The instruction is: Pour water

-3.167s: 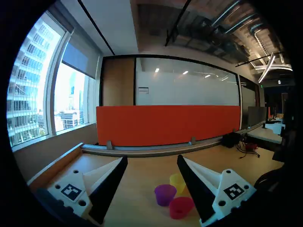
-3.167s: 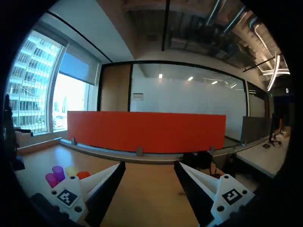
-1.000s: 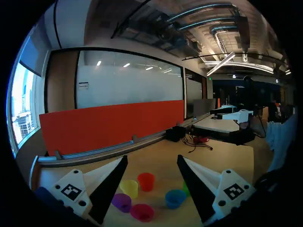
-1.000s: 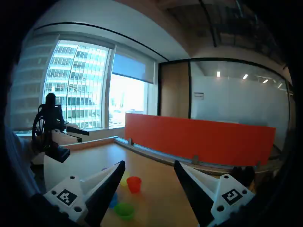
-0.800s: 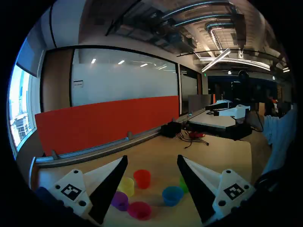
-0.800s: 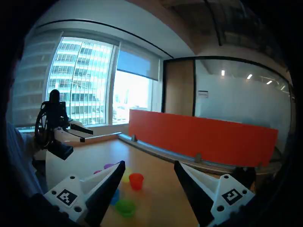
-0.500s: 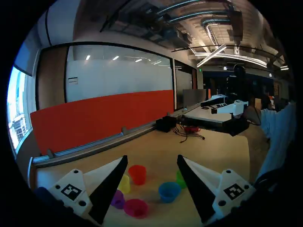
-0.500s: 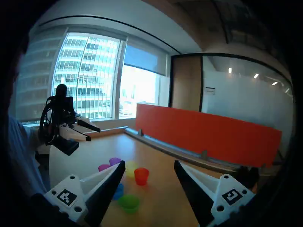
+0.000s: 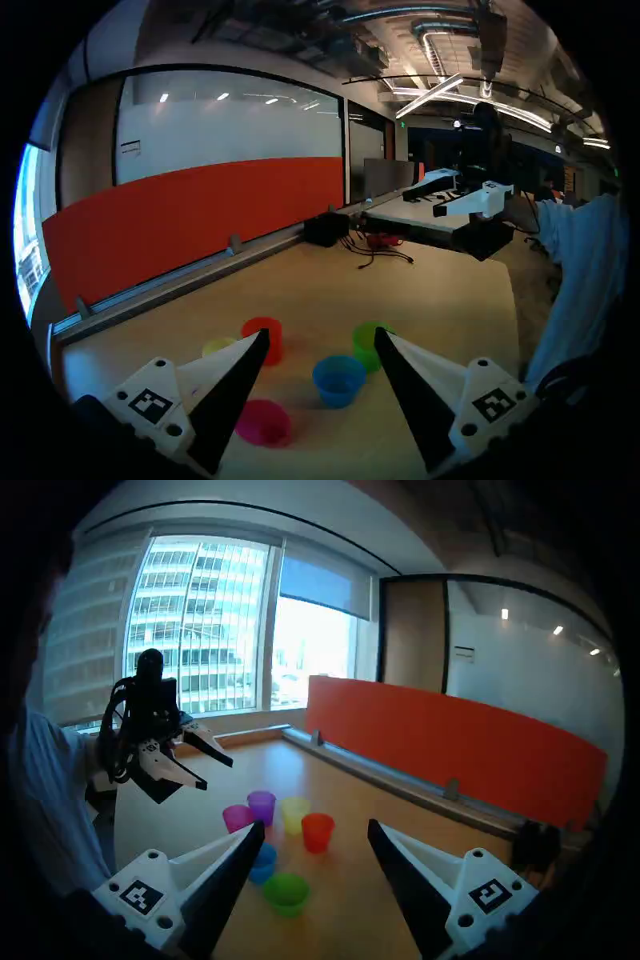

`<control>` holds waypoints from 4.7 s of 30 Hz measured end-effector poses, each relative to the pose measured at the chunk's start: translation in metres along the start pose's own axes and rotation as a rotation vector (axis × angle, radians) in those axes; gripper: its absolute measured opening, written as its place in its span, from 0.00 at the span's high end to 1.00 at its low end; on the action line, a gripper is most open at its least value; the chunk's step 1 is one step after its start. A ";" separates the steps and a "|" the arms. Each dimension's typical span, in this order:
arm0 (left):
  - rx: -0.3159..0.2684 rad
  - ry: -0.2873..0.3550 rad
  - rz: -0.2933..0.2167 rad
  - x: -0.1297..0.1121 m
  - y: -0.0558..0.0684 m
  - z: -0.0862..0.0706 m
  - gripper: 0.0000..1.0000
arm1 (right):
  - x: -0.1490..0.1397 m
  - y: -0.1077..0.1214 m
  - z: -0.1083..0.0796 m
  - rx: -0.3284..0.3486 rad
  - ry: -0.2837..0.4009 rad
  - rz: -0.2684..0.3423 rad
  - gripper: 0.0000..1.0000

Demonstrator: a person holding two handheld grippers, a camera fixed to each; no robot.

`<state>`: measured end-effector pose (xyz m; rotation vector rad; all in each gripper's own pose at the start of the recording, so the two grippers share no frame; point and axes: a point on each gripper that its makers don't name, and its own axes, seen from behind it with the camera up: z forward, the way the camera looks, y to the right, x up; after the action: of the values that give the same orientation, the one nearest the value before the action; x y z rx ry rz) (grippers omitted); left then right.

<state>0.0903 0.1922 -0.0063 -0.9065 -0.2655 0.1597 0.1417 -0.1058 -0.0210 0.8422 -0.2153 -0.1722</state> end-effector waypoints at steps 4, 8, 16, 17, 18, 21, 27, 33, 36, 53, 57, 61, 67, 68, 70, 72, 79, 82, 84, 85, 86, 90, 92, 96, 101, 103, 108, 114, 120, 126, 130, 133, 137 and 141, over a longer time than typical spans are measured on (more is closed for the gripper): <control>-0.016 -0.023 0.005 -0.011 0.004 0.007 0.03 | -0.011 -0.002 0.003 0.018 -0.026 0.003 0.00; -0.035 -0.045 0.002 -0.020 0.008 0.013 0.03 | -0.022 -0.004 0.005 0.030 -0.047 0.002 0.00; -0.058 -0.101 0.011 -0.046 0.016 0.024 0.03 | -0.041 -0.005 0.011 0.049 -0.087 -0.001 0.00; -0.060 -0.109 0.014 -0.049 0.016 0.025 0.03 | -0.043 -0.005 0.012 0.051 -0.092 -0.002 0.00; -0.061 -0.117 0.016 -0.053 0.017 0.027 0.03 | -0.045 -0.005 0.012 0.053 -0.096 -0.002 0.00; -0.063 -0.139 0.022 -0.063 0.018 0.031 0.03 | -0.051 -0.005 0.015 0.056 -0.109 -0.003 0.00; -0.069 -0.176 0.018 -0.082 0.021 0.041 0.03 | -0.065 -0.006 0.019 0.068 -0.138 -0.002 0.00; -0.074 -0.218 0.003 -0.104 0.023 0.051 0.03 | -0.077 -0.009 0.023 0.084 -0.163 -0.008 0.00; -0.074 -0.233 -0.003 -0.110 0.023 0.056 0.03 | -0.081 -0.010 0.026 0.090 -0.174 -0.010 0.00; -0.090 -0.284 -0.008 -0.132 0.028 0.081 0.03 | -0.093 -0.008 0.033 0.105 -0.201 -0.022 0.00; -0.090 -0.290 -0.005 -0.134 0.029 0.087 0.03 | -0.093 -0.008 0.035 0.106 -0.203 -0.027 0.00; -0.087 -0.297 0.006 -0.139 0.031 0.095 0.03 | -0.093 -0.008 0.036 0.106 -0.202 -0.029 0.00; -0.090 -0.301 0.007 -0.141 0.034 0.107 0.03 | -0.092 -0.007 0.036 0.103 -0.202 -0.031 0.00; -0.091 -0.301 0.007 -0.141 0.035 0.109 0.03 | -0.092 -0.006 0.036 0.102 -0.203 -0.031 0.00; -0.091 -0.303 0.007 -0.142 0.035 0.112 0.03 | -0.092 -0.006 0.035 0.100 -0.204 -0.032 0.00; -0.089 -0.306 0.007 -0.143 0.034 0.115 0.03 | -0.093 -0.005 0.035 0.098 -0.204 -0.033 0.00; -0.077 -0.307 0.007 -0.144 0.033 0.120 0.03 | -0.094 -0.002 0.035 0.093 -0.203 -0.031 0.00; -0.068 -0.313 0.010 -0.145 0.031 0.120 0.03 | -0.094 -0.001 0.035 0.092 -0.202 -0.030 0.00; -0.062 -0.316 0.011 -0.147 0.030 0.121 0.04 | -0.095 -0.001 0.034 0.091 -0.201 -0.030 0.00; -0.061 -0.316 0.010 -0.147 0.031 0.122 0.04 | -0.095 -0.001 0.034 0.090 -0.201 -0.030 0.00; -0.060 -0.317 0.009 -0.147 0.031 0.122 0.05 | -0.095 0.000 0.034 0.090 -0.201 -0.030 0.00; -0.060 -0.315 0.000 -0.147 0.033 0.123 0.09 | -0.095 0.000 0.033 0.090 -0.201 -0.029 0.00; -0.063 -0.309 -0.007 -0.145 0.035 0.123 0.12 | -0.095 0.000 0.033 0.088 -0.201 -0.030 0.00; -0.072 -0.308 -0.015 -0.144 0.036 0.121 0.13 | -0.095 0.000 0.033 0.085 -0.201 -0.030 0.00; -0.077 -0.305 -0.006 -0.142 0.039 0.116 0.13 | -0.092 0.000 0.031 0.081 -0.197 -0.032 0.00; -0.080 -0.301 -0.004 -0.141 0.041 0.115 0.13 | -0.091 -0.001 0.031 0.080 -0.196 -0.034 0.00; -0.087 -0.279 -0.007 -0.132 0.045 0.110 0.13 | -0.088 -0.003 0.030 0.081 -0.193 -0.041 0.00; -0.079 -0.228 -0.004 -0.110 0.044 0.101 0.13 | -0.086 -0.005 0.030 0.077 -0.193 -0.045 0.00; -0.058 -0.171 0.001 -0.080 0.038 0.091 0.14 | -0.086 -0.005 0.029 0.071 -0.189 -0.042 0.00; -0.035 -0.117 0.006 -0.052 0.031 0.080 0.14 | -0.088 -0.004 0.028 0.061 -0.189 -0.040 0.00; -0.022 -0.084 0.014 -0.035 0.026 0.072 0.14 | -0.089 -0.003 0.028 0.057 -0.189 -0.034 0.00; -0.009 -0.060 0.021 -0.022 0.022 0.066 0.14 | -0.091 -0.002 0.029 0.055 -0.189 -0.029 0.00; 0.003 -0.026 0.030 -0.003 0.017 0.056 0.14 | -0.094 -0.002 0.030 0.054 -0.191 -0.023 0.00; 0.015 0.016 0.033 0.017 0.012 0.047 0.13 | -0.097 -0.003 0.031 0.055 -0.194 -0.018 0.00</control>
<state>0.0922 0.2390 0.0149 -0.8967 -0.2345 0.1847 0.0402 -0.1073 -0.0149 0.8831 -0.3963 -0.2659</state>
